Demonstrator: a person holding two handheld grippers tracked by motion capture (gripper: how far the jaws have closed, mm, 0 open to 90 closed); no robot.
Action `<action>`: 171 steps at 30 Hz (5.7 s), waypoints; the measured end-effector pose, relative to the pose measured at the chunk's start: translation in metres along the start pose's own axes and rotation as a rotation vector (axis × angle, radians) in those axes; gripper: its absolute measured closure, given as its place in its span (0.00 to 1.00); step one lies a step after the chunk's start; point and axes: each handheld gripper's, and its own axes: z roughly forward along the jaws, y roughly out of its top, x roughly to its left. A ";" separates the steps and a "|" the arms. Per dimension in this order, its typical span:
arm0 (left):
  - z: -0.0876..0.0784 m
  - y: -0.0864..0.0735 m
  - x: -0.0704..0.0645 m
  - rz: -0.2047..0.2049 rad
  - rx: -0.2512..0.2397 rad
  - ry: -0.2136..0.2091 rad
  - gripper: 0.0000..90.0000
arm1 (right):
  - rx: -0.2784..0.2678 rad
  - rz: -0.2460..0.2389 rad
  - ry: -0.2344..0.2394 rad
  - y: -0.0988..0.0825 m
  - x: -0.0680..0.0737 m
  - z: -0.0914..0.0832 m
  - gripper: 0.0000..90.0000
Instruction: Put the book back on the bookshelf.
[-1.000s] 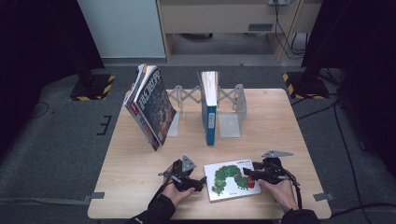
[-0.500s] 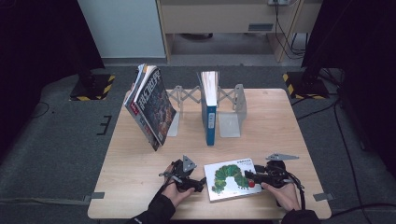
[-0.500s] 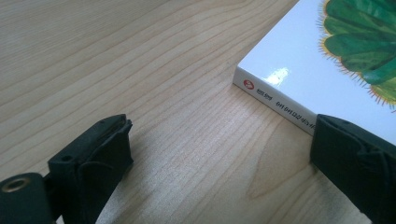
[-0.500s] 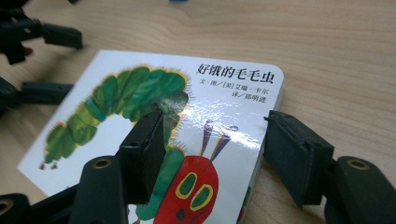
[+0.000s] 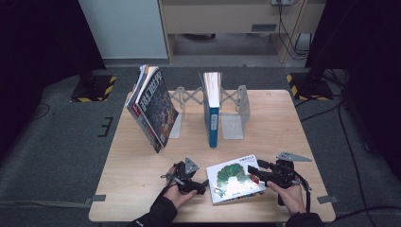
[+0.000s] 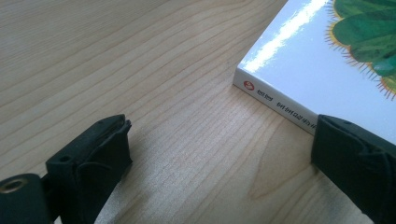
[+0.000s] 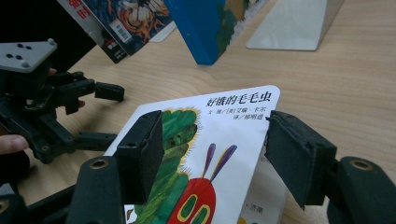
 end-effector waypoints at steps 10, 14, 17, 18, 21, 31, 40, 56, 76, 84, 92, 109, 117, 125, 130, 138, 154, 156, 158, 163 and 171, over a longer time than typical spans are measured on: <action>0.000 0.000 0.000 0.000 0.000 0.000 0.04 | 0.011 0.023 0.009 -0.002 0.002 0.000 0.36; 0.000 0.000 0.000 0.000 0.000 0.000 0.04 | 0.005 0.018 0.012 -0.002 0.001 -0.001 0.36; 0.000 0.000 0.000 0.000 0.000 0.000 0.04 | 0.021 0.025 0.012 -0.003 0.001 -0.001 0.36; 0.000 0.000 0.000 0.000 0.000 0.000 0.04 | 0.028 0.023 0.011 -0.004 0.000 -0.001 0.37; 0.000 0.000 0.000 0.000 0.000 0.000 0.04 | 0.055 0.039 0.038 -0.005 0.000 -0.001 0.45; 0.000 0.000 0.000 -0.001 0.001 0.000 0.04 | 0.125 0.010 0.058 -0.006 0.004 0.011 0.52; 0.001 0.000 0.002 0.011 0.011 -0.006 0.01 | 0.116 0.039 0.085 -0.004 -0.001 0.013 0.66; -0.011 0.003 0.008 -0.065 -0.053 -0.144 0.22 | 0.088 0.081 0.158 0.002 0.000 0.010 0.82; -0.001 0.004 -0.015 -0.092 -0.070 -0.367 0.10 | -0.003 0.048 0.262 0.012 0.008 0.001 0.93; 0.006 0.004 -0.016 -0.103 -0.079 -0.416 0.05 | -0.014 0.027 0.263 0.012 0.009 0.000 0.93; 0.006 0.004 -0.016 -0.098 -0.080 -0.407 0.07 | 0.029 -0.024 0.146 0.009 0.009 0.004 0.83; 0.006 0.004 -0.014 -0.103 -0.082 -0.410 0.10 | 0.160 -0.108 0.010 -0.004 0.008 0.022 0.62; 0.006 0.004 -0.015 -0.091 -0.078 -0.397 0.10 | 0.173 -0.121 0.040 -0.006 0.013 0.029 0.59; 0.005 0.004 -0.015 -0.069 -0.073 -0.383 0.12 | 0.173 -0.139 0.052 -0.007 0.015 0.030 0.49; 0.005 0.004 -0.014 -0.081 -0.079 -0.390 0.14 | 0.208 -0.201 0.035 -0.004 0.020 0.031 0.40; 0.005 0.004 -0.013 -0.089 -0.081 -0.387 0.17 | 0.188 -0.245 -0.070 -0.001 0.020 0.027 0.33; 0.006 0.004 -0.012 -0.093 -0.082 -0.387 0.21 | 0.189 -0.240 -0.109 -0.006 0.015 0.027 0.32; 0.006 0.004 -0.012 -0.093 -0.082 -0.386 0.21 | 0.195 -0.242 -0.116 -0.006 0.016 0.027 0.32; 0.006 0.004 -0.012 -0.094 -0.083 -0.385 0.21 | 0.195 -0.244 -0.126 -0.006 0.016 0.027 0.30; 0.006 0.005 -0.012 -0.090 -0.083 -0.381 0.23 | 0.227 -0.260 -0.161 -0.007 0.015 0.029 0.26; 0.006 0.005 -0.012 -0.092 -0.082 -0.383 0.23 | 0.250 -0.211 -0.159 -0.012 0.012 0.032 0.23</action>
